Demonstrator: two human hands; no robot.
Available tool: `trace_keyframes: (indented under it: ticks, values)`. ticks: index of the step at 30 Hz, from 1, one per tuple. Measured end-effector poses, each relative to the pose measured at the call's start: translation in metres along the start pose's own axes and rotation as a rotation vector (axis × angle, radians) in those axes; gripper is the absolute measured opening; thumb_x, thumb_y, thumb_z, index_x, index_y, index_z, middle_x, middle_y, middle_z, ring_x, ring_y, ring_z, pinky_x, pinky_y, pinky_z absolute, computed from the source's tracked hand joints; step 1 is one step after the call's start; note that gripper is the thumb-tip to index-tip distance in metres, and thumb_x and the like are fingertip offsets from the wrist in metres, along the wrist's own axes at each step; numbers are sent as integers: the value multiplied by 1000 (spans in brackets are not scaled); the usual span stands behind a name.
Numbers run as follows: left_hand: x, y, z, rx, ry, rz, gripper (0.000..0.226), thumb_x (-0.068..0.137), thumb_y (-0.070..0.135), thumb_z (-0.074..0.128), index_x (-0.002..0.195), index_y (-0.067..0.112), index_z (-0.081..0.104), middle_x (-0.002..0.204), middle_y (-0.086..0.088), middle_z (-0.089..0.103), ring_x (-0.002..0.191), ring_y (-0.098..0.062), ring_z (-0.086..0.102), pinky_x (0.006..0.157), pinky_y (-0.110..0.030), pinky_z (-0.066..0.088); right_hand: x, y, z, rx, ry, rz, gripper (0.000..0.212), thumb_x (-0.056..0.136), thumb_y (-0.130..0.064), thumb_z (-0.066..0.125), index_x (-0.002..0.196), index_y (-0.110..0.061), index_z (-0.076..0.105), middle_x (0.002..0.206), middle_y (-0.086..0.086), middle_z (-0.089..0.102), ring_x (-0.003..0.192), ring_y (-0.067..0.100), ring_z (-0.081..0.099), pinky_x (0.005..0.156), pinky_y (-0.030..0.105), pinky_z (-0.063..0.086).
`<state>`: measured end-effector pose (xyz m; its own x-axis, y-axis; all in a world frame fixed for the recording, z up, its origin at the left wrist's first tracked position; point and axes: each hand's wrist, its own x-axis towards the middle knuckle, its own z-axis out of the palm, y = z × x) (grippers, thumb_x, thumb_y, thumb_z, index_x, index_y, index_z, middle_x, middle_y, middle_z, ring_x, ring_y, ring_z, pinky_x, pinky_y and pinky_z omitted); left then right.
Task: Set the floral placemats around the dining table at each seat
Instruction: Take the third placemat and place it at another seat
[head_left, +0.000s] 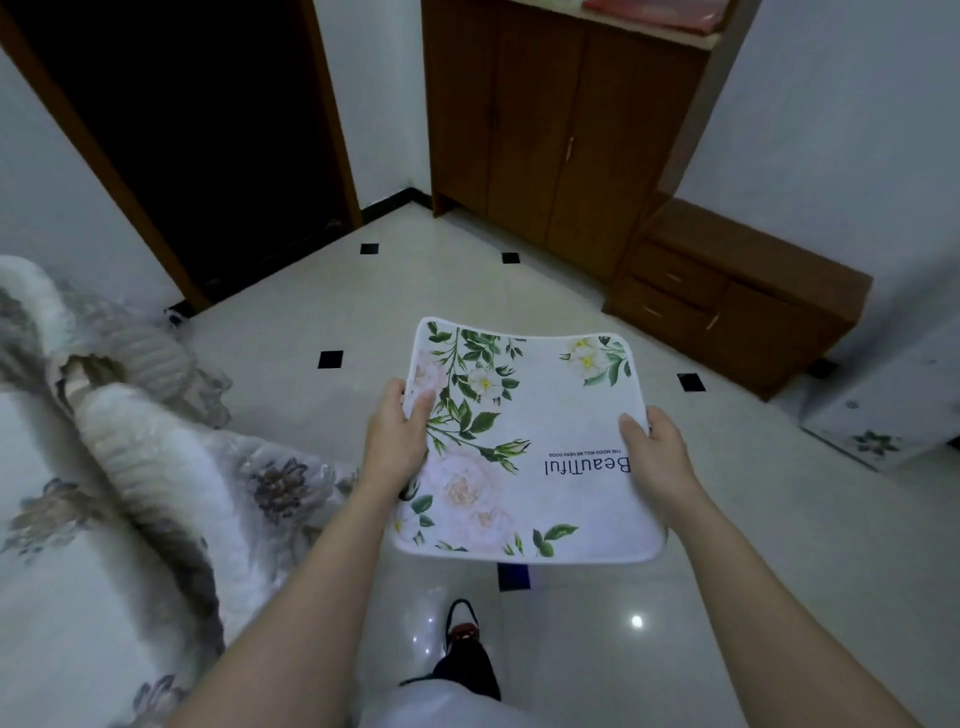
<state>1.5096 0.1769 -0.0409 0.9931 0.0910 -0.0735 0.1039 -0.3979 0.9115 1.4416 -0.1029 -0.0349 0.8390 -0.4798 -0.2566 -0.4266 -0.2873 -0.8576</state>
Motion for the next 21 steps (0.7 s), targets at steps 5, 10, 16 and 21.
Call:
trace_keyframes:
  ticks: [5,10,16,21]
  values:
    - [94,5,-19,10,77,-38,13,101,36,52,106,25,54,99,3,69,87,-20,69,78,-46,58,82,-62,51,-27,-66,-45,17,100,-32,50,104,-18,59,103,7,70,95,29,68,91,49,54]
    - [158,10,-35,10,153,-75,13,101,35,51,105,23,53,94,5,68,83,-20,69,75,-46,59,145,-109,95,-57,-135,-76,14,100,-33,47,99,-22,56,101,8,69,91,29,68,86,47,55]
    - [219,6,-49,7,243,-127,16,102,33,52,107,18,54,94,2,68,80,-18,68,66,-37,55,214,-147,146,-80,-228,-106,15,99,-34,47,100,-23,57,101,8,70,92,30,69,88,50,56]
    - [279,6,-60,13,339,-160,17,102,31,51,105,14,52,87,7,64,71,-9,62,53,-24,44,280,-183,195,-77,-328,-159,18,102,-31,48,104,-16,58,103,10,70,93,30,68,88,49,55]
